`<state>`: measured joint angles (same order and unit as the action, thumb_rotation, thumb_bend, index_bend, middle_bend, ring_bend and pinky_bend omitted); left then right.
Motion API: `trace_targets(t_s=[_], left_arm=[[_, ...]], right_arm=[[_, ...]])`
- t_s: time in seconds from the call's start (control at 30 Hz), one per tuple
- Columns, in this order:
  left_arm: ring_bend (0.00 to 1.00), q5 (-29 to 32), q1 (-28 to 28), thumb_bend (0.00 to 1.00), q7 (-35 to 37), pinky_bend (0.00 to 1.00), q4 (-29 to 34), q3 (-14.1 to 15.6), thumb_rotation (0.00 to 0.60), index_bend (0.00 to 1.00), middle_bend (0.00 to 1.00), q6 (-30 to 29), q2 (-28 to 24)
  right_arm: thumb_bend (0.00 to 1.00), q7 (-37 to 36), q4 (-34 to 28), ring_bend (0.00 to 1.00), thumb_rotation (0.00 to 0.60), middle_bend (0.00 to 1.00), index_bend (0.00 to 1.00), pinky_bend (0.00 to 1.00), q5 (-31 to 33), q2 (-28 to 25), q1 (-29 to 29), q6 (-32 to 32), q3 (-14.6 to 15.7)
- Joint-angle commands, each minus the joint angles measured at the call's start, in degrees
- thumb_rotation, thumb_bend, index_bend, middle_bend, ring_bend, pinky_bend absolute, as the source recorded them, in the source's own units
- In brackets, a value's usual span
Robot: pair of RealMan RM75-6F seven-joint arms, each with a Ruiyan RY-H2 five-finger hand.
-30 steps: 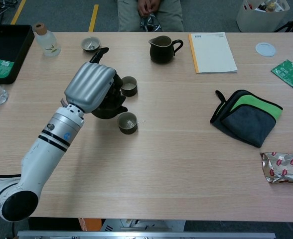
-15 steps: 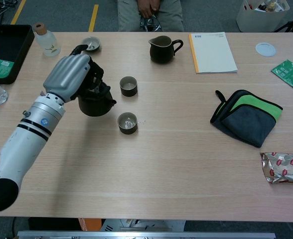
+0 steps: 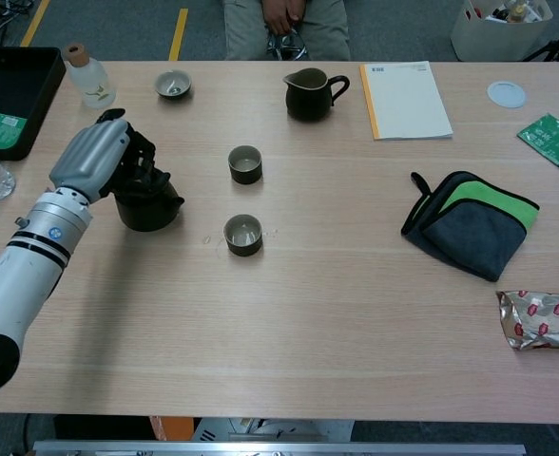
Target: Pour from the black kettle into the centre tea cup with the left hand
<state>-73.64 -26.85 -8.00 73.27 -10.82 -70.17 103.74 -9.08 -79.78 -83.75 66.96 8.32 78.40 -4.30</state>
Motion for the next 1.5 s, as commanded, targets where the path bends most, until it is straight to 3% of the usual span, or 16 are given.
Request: trace_targets(t_s=[0.03, 0.6, 1.2, 1.5], left_arm=[[0.77, 0.32, 0.32, 0.32, 1.3, 0.0, -1.65, 0.13, 0.6, 0.87, 1.0, 0.19, 0.6], [0.71, 1.24, 0.71, 0.32, 2.96, 0.0, -4.95, 0.38, 0.6, 0.81, 0.95, 1.44, 1.86], [0.52, 5.12, 0.73, 0.32, 0.63, 0.0, 1.39, -0.57, 0.6, 0.53, 0.72, 4.97, -1.84], [0.49, 7.59, 0.62, 0.32, 0.8, 0.0, 4.6, -0.99, 0.598, 0.48, 0.67, 7.03, -3.92]], right_arm=[[0.06, 0.08, -0.11, 0.11, 0.6, 0.22, 0.09, 0.2, 0.04, 0.0, 0.04, -0.1, 0.02], [0.06, 0.61, -0.51, 0.11, 0.6, 0.22, 0.09, 0.2, 0.27, -0.07, 0.22, -0.38, 0.01], [0.06, 0.6, -0.74, 0.11, 0.6, 0.22, 0.09, 0.2, 0.17, -0.12, 0.25, -0.24, 0.03], [0.06, 0.61, -0.83, 0.11, 0.6, 0.22, 0.09, 0.2, 0.14, -0.16, 0.3, -0.2, 0.0]])
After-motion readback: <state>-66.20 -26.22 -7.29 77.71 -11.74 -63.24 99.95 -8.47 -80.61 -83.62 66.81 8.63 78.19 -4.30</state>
